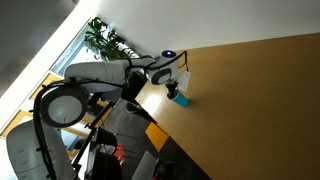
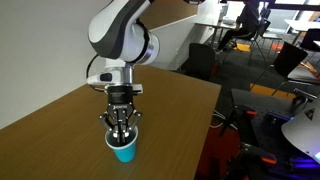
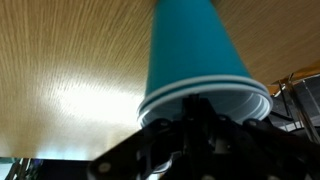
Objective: Take the pen out of the light blue cup
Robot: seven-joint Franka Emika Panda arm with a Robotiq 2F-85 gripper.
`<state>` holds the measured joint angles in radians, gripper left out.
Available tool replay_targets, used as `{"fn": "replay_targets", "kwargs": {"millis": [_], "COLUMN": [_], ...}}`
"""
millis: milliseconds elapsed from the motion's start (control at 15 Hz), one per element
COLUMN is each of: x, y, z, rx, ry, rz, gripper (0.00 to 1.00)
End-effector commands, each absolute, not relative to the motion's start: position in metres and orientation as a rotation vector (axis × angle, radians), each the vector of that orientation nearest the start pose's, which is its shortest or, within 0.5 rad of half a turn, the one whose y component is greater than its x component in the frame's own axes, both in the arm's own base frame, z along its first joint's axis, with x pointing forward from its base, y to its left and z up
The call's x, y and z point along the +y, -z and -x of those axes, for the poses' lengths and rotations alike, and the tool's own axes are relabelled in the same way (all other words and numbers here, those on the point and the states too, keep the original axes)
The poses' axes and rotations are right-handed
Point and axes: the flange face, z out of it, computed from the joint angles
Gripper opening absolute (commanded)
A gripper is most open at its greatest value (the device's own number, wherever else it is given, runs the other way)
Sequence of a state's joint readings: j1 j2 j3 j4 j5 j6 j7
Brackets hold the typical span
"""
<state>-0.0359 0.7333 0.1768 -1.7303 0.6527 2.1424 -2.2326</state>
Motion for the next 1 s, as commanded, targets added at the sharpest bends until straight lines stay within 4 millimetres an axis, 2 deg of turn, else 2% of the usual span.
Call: {"fn": "replay_targets", "kwargs": {"millis": [0,400,933], "x": [0.107,0.107,0.109], "y": [-0.164,-0.188,-0.237], "z": [-0.632,-0.628,-0.621], "rx": [-2.031,-1.996,-2.003], "ry": [0.502,0.541,0.591], "rz": [1.459,1.393,1.340], "gripper": [0.03,0.03,0.03]}}
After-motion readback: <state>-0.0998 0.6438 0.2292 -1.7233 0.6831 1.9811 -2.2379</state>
